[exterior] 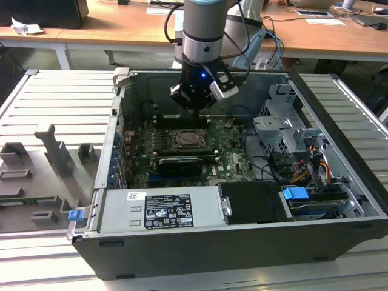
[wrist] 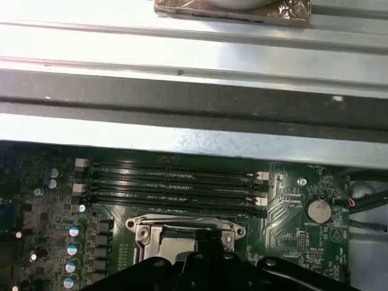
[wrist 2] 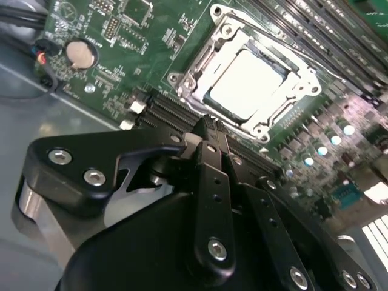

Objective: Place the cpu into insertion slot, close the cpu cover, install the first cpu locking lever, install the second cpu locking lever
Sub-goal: 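Install the second cpu locking lever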

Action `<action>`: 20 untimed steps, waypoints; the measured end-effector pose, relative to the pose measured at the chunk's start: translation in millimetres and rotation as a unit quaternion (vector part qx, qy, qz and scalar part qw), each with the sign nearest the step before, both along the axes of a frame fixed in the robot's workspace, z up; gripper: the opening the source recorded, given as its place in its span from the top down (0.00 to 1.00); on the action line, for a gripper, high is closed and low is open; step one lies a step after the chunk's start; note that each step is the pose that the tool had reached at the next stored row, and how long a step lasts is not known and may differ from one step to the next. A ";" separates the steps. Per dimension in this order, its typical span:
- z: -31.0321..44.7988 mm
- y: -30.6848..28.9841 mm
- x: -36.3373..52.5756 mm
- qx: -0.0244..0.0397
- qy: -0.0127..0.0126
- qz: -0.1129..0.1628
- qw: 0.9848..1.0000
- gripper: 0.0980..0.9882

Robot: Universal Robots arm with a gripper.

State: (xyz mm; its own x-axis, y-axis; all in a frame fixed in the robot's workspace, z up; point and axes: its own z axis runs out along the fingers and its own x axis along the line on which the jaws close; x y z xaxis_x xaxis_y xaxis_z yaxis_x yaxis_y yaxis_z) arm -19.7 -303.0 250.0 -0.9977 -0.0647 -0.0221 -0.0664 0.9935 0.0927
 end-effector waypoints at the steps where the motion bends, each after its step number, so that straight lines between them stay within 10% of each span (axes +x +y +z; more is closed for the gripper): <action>1: 0.9 -0.1 0.0 0.000 0.000 0.000 1.000 0.99; 10: 1.1 -15.0 0.0 0.000 0.000 0.000 1.000 0.99; 20: -0.1 -46.7 0.0 0.006 0.003 0.000 1.000 0.99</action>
